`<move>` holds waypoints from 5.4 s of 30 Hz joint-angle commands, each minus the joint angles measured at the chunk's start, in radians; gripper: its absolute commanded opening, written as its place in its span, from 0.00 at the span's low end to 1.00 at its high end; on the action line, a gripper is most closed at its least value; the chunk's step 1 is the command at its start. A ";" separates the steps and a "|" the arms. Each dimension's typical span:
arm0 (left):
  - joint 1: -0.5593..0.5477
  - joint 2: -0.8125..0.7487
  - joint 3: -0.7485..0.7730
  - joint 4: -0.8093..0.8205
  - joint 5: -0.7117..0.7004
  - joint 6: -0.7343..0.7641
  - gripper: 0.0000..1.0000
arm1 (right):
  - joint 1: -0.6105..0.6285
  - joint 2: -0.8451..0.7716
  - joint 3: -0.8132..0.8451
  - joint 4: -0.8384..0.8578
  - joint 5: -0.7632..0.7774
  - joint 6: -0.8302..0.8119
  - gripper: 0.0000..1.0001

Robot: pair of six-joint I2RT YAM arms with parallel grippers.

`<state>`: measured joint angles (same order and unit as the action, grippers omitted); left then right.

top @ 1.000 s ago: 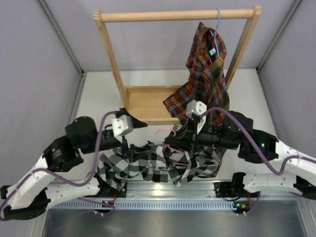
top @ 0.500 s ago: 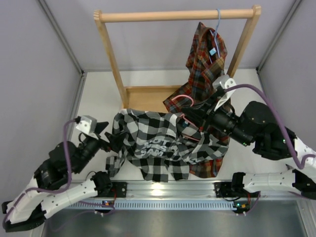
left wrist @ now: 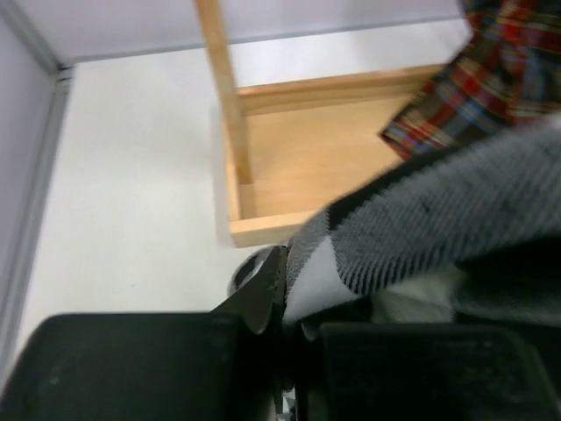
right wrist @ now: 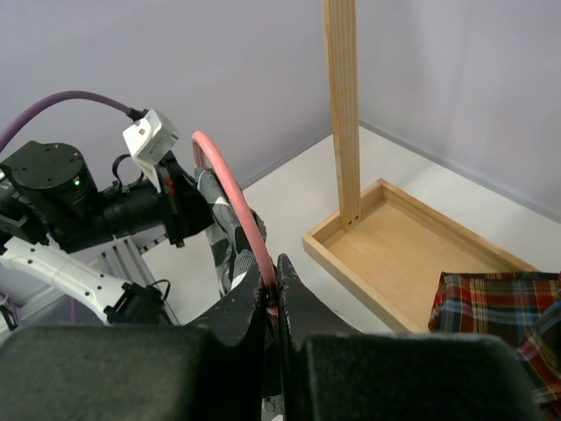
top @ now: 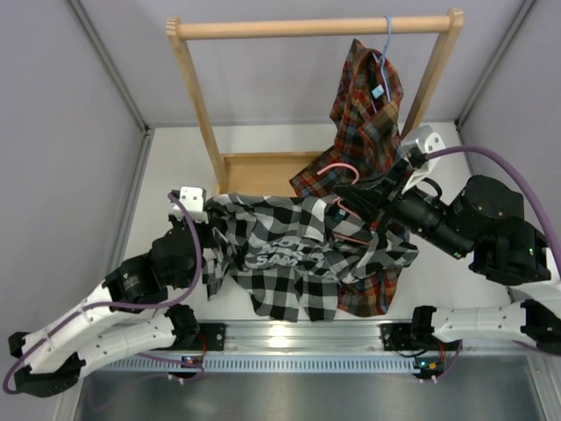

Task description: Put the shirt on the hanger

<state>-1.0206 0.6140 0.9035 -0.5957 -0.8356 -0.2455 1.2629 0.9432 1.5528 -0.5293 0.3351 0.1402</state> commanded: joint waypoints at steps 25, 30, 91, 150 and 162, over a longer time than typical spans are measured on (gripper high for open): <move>0.663 0.274 0.172 0.092 0.714 0.054 0.09 | 0.006 -0.107 -0.185 0.163 -0.007 -0.011 0.00; 0.663 0.193 0.262 0.099 0.825 0.097 0.00 | 0.006 -0.051 -0.180 0.176 0.038 -0.024 0.00; 0.280 0.421 0.402 0.036 1.624 0.687 0.26 | 0.004 -0.024 -0.114 0.017 -0.171 0.041 0.00; 0.281 0.477 0.581 -0.176 2.011 0.641 0.00 | 0.004 -0.207 -0.364 -0.028 -0.493 -0.220 0.15; 0.281 0.474 0.653 -0.176 1.809 0.568 0.76 | 0.004 -0.239 -0.350 -0.003 -0.412 -0.183 0.00</move>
<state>-0.7418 1.1023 1.4860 -0.8173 1.0443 0.3729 1.2602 0.7193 1.1759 -0.6052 -0.1108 -0.0532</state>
